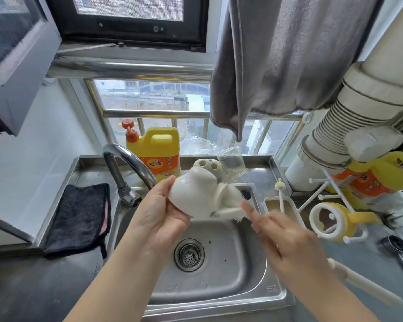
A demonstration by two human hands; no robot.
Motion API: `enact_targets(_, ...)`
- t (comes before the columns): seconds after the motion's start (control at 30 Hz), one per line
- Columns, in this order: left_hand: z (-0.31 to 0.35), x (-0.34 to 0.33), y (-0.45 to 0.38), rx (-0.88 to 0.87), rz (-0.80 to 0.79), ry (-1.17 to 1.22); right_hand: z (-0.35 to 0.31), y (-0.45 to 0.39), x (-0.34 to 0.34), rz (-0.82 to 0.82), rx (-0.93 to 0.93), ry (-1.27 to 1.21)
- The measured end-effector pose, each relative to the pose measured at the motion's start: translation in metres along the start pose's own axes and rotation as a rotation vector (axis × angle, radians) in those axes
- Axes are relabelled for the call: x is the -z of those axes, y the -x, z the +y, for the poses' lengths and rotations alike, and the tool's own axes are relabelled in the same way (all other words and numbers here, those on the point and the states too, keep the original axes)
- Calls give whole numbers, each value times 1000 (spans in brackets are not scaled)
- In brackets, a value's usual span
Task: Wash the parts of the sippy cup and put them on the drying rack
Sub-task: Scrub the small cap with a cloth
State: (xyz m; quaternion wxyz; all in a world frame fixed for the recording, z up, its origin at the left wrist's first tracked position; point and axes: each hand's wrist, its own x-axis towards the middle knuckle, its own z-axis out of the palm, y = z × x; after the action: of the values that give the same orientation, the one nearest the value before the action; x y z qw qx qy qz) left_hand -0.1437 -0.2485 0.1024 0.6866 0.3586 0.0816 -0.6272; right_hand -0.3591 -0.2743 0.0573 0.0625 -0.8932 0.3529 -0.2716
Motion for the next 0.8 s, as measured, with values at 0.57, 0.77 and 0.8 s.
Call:
enact_targets(0.57, -8, -9, 13, -92, -56, -94, -17, -17, -2, 105, 53, -58)
enact_targets(0.77, -7, -6, 13, 17, -43, -44, -3, -3, 9, 47, 1, 42)
enact_targets(0.8, -11, -8, 15, 30, -55, -46, -4, -9, 9, 64, -19, 29)
